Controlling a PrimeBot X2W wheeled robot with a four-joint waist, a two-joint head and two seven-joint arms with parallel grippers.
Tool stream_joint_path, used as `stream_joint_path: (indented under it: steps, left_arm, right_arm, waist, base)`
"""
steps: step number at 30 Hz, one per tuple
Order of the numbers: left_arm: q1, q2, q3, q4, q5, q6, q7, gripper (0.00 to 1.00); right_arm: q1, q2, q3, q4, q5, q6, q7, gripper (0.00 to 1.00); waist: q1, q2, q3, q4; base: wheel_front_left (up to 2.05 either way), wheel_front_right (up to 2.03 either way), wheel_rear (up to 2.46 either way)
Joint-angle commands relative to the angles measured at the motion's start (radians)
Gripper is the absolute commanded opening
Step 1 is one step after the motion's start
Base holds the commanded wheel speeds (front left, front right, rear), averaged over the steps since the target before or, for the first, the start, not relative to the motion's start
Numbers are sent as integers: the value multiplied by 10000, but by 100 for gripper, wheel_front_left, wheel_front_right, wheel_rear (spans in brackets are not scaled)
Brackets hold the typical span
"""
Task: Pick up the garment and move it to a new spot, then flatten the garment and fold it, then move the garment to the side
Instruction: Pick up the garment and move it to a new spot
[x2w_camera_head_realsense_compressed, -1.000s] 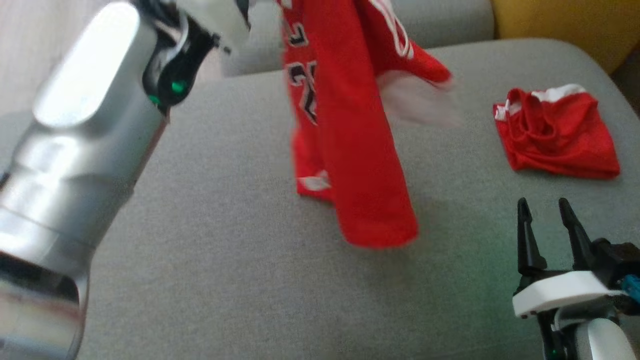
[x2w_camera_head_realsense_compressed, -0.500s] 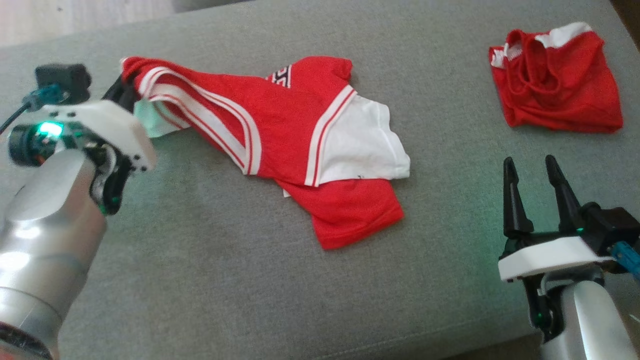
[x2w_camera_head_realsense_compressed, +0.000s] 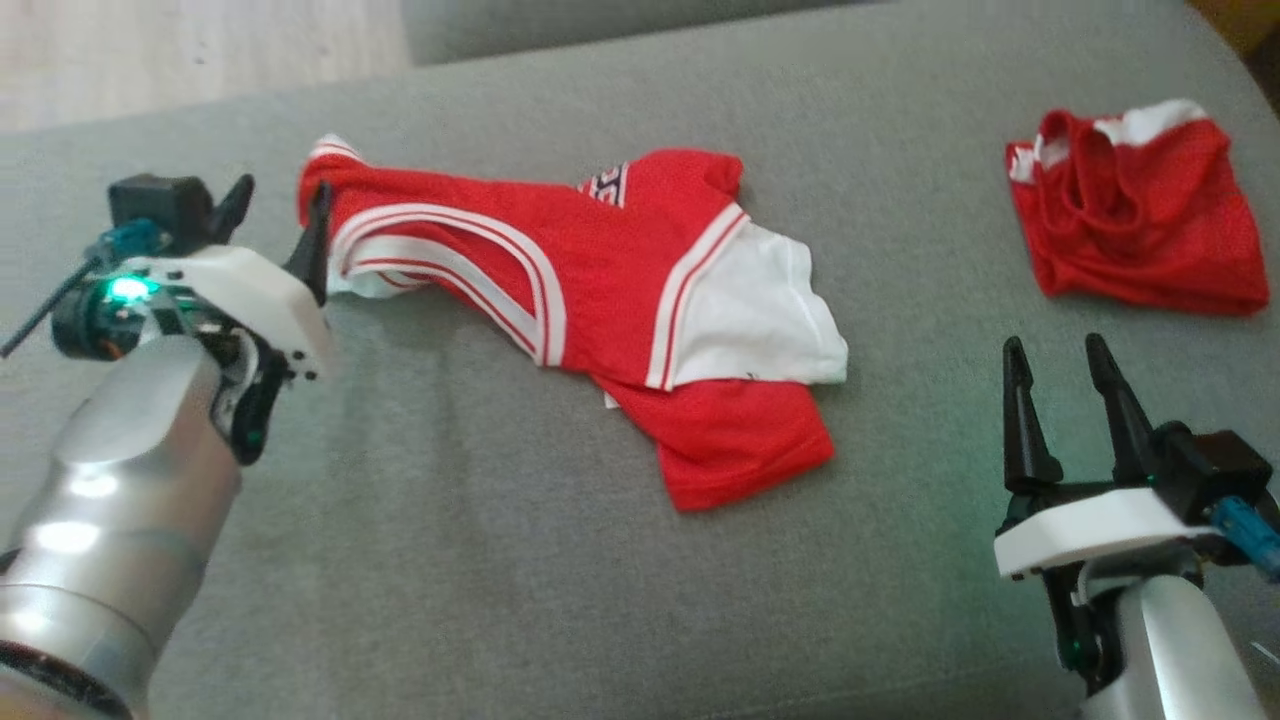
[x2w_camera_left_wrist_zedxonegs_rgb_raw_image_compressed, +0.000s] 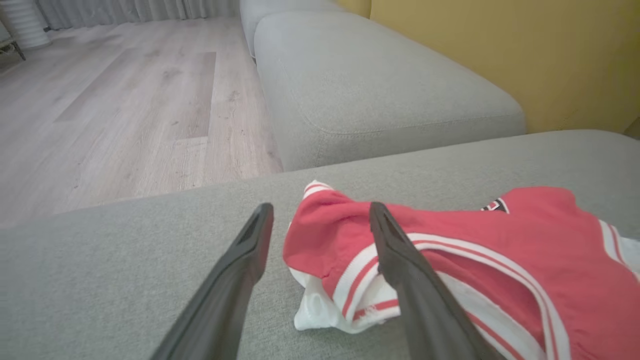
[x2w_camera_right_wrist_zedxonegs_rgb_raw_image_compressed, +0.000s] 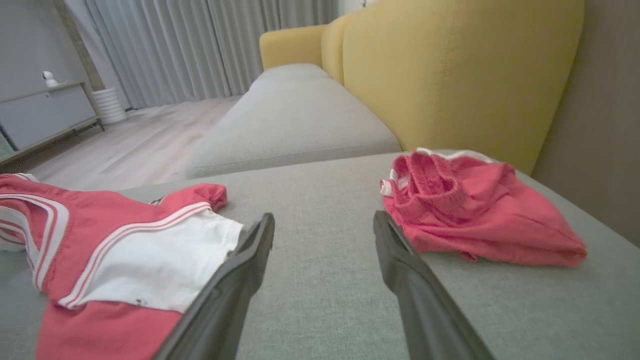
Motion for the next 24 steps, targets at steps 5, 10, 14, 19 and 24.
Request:
stream_joint_path:
  steps: [5,10,14,19,24]
  left_arm:
    - [46,4,283,-676,-186,-173,-686,100]
    - [1137,-141,359,-1647,-461,-61,-1177,100]
    - [2251,52,231,-2847,-221,529,-1519,100]
    - [4010,401,679,-4610,-292,1690,-1759,100]
    - [5766,684,1450,-6378,37,2875,-1824,100]
  right_arm:
    - [292,-62,16,-235,-219,65,23,100]
    - [862,-62,-289,-322,-187,65,94,100]
    - [1268,-62,-419,-409,-137,65,118,100]
    - [1629,-62,-415,-474,-79,65,119,100]
    - [1861,-62,-254,-494,-19,65,51,100]
  waist:
    - [0,-1,-1397,953]
    - [0,-1,-2110,1574]
    - [0,-1,-2342,2007]
    - [0,-1,-2447,2262]
    - [0,-1,-2480,2279]
  base:
    - [0,0,0]
    - [0,0,0]
    - [0,0,0]
    - [0,0,0]
    - [0,0,0]
